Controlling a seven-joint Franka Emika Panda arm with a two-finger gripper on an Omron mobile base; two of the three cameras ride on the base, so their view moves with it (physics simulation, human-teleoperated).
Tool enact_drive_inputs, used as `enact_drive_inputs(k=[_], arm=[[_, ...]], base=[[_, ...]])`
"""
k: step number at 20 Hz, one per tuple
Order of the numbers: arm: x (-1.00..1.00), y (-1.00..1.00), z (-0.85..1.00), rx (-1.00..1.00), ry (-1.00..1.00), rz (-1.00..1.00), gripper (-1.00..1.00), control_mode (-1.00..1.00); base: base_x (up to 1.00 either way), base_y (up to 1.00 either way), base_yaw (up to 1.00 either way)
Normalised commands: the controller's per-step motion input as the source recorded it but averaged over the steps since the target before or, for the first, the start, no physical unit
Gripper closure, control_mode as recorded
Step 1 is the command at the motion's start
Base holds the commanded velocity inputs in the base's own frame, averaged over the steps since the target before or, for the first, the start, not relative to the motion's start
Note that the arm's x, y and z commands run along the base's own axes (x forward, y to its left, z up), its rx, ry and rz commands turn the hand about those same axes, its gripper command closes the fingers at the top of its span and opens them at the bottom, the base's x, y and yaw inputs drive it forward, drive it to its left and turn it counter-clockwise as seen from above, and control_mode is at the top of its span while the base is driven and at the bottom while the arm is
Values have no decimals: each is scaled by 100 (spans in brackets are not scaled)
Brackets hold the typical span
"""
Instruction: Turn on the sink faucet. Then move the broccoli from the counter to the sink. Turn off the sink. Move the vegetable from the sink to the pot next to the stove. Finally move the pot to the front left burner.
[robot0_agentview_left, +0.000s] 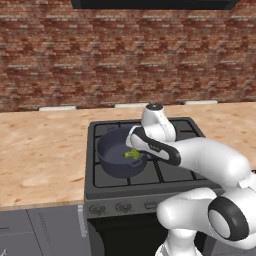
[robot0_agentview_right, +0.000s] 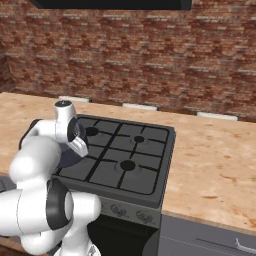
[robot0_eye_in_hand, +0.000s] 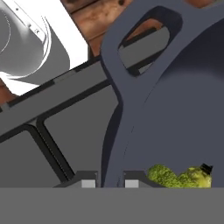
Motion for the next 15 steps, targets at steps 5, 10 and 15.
enact_drive_inputs(k=[5, 10, 15], arm=[[2, 0, -20, 0, 0, 0, 100, -100], [0, 0, -16, 0, 0, 0, -100, -100], [-2, 0, -1, 0, 0, 0, -100, -100]], base=[[0, 0, 0], [0, 0, 0], [0, 0, 0]])
